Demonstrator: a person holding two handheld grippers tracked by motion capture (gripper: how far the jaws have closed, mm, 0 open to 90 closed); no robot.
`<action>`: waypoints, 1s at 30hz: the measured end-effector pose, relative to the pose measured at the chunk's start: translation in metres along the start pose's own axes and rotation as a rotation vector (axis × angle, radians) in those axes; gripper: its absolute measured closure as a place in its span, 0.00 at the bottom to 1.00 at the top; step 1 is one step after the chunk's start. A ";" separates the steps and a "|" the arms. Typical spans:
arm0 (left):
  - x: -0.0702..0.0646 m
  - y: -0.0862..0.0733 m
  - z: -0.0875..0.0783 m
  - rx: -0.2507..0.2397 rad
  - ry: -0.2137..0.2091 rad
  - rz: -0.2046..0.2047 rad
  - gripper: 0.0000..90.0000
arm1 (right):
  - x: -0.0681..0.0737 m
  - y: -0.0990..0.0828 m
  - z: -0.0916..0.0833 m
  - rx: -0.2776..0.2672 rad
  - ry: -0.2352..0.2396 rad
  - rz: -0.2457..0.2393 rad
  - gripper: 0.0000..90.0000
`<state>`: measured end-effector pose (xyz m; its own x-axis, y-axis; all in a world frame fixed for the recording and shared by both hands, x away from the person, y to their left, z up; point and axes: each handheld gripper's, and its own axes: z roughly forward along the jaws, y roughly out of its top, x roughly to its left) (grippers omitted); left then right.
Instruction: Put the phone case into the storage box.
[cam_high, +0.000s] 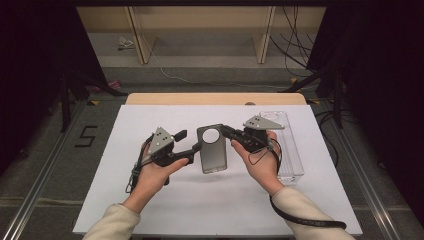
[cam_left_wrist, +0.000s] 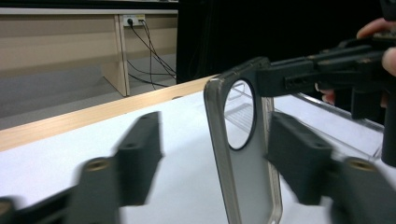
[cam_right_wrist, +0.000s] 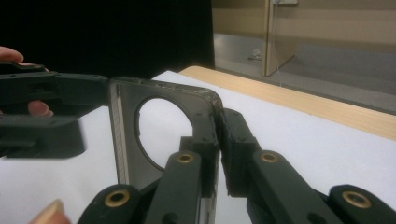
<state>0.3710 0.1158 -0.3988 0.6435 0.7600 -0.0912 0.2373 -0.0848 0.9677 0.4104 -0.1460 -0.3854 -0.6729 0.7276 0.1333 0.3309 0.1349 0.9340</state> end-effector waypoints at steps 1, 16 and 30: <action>-0.001 0.000 -0.001 0.004 0.000 0.009 0.26 | 0.000 0.000 0.000 -0.004 -0.001 0.000 0.95; 0.006 -0.011 -0.024 0.076 0.037 0.113 0.01 | -0.006 0.005 -0.005 -0.018 -0.021 0.003 0.95; 0.013 -0.019 -0.038 0.092 0.052 0.139 0.01 | -0.012 0.010 -0.010 -0.037 -0.039 0.008 0.95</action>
<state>0.3470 0.1520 -0.4091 0.6369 0.7689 0.0568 0.2158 -0.2485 0.9443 0.4151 -0.1598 -0.3749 -0.6437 0.7544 0.1286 0.3109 0.1042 0.9447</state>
